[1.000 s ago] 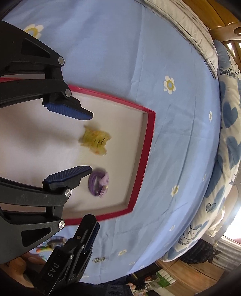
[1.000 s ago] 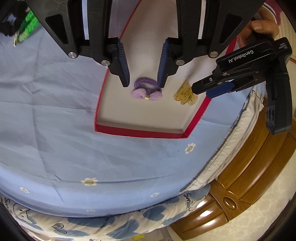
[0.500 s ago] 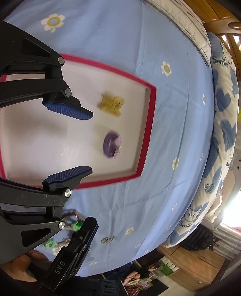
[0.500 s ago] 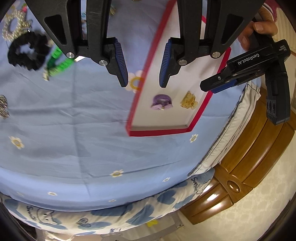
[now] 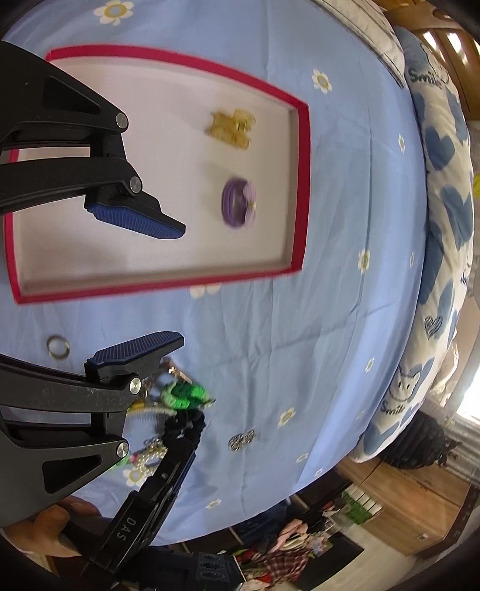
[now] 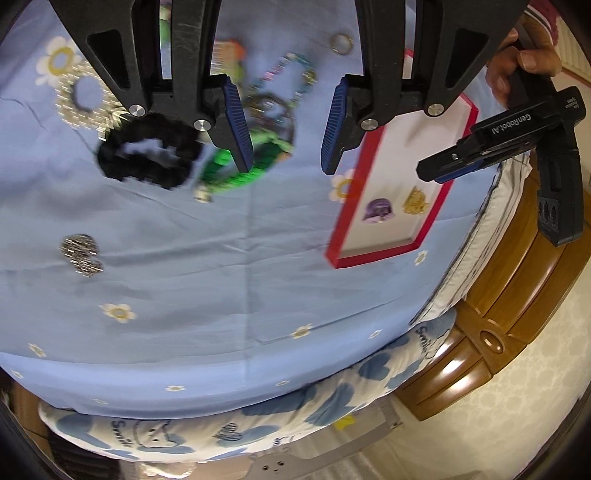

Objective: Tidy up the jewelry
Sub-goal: 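Move both tools back over the jewelry pile, then grasp the green braided bracelet with the left tool while the right grasps the black scrunchie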

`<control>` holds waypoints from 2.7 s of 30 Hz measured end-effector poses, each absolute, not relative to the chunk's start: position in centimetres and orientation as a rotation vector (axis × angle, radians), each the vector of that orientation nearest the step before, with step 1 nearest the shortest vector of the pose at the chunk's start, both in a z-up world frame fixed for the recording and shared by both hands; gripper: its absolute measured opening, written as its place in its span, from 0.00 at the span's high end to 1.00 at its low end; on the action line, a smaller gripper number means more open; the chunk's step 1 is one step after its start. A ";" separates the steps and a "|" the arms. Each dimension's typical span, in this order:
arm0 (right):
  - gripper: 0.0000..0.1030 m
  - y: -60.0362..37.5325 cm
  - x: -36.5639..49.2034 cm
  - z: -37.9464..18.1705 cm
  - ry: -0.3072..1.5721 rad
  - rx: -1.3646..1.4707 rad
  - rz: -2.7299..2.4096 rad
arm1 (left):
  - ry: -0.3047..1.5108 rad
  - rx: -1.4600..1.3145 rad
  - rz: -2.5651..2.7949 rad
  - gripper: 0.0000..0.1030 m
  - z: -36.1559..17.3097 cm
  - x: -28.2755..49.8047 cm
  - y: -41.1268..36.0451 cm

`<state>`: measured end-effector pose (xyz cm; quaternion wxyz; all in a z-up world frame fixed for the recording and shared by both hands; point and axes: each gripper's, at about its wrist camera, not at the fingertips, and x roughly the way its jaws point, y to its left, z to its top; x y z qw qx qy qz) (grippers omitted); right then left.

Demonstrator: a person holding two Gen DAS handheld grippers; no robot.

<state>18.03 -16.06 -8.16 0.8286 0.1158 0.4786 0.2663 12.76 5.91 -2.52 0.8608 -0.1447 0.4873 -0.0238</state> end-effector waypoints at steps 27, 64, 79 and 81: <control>0.59 -26.0 19.6 -12.0 1.061 0.301 0.395 | 1.133 -0.158 -0.215 0.50 -5.5 18.0 -3.2; 0.90 -25.2 20.2 -11.4 1.026 0.320 0.455 | 1.103 -0.188 -0.276 0.91 -4.9 18.6 -3.2; 0.90 -19.6 18.4 -7.5 0.965 0.311 0.582 | 1.037 -0.297 -0.174 0.91 -2.8 13.7 3.6; 0.90 -18.3 18.2 -7.1 0.960 0.307 0.608 | 1.028 -0.313 -0.155 0.91 -2.6 13.1 4.8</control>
